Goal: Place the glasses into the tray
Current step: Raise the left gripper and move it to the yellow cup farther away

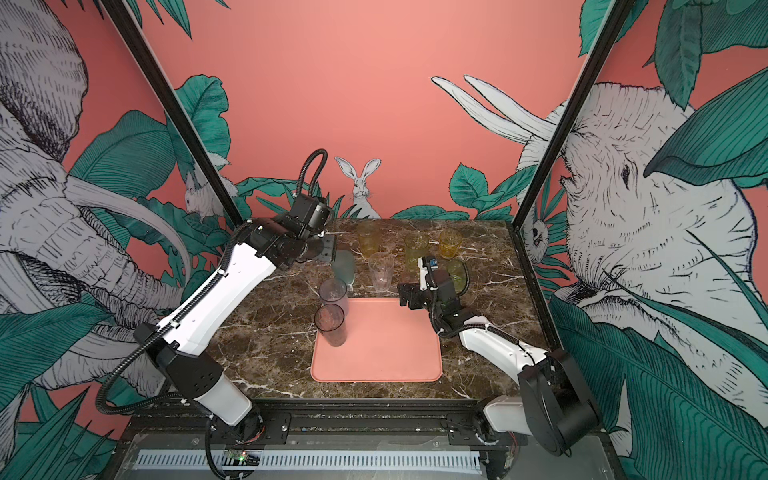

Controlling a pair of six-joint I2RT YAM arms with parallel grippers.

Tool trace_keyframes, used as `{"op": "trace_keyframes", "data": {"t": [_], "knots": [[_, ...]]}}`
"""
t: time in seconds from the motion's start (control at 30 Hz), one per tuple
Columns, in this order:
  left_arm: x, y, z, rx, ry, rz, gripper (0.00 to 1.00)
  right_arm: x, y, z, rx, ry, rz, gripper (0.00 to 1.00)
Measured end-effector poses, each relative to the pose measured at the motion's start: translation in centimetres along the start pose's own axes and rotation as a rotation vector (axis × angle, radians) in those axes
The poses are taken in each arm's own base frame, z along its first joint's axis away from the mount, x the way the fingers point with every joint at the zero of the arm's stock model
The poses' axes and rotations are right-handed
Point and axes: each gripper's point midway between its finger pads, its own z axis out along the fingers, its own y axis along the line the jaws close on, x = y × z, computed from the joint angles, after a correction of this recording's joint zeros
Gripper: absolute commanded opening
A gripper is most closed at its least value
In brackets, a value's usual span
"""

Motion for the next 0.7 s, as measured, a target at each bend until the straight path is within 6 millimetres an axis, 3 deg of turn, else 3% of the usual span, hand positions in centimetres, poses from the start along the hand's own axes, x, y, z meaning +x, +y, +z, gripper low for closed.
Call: {"op": "trace_keyframes", "data": {"t": [0.43, 0.7], "knots": [[-4.2, -0.4, 3.5, -0.012, -0.072, -0.028, 0.67, 0.1, 0.0, -0.2, -0.002, -0.005, -0.001, 0.91], [-5.6, -0.1, 7.7, -0.013, -0.067, -0.067, 0.68, 0.0, 0.0, -0.2, -0.003, -0.009, 0.0, 0.91]]}}
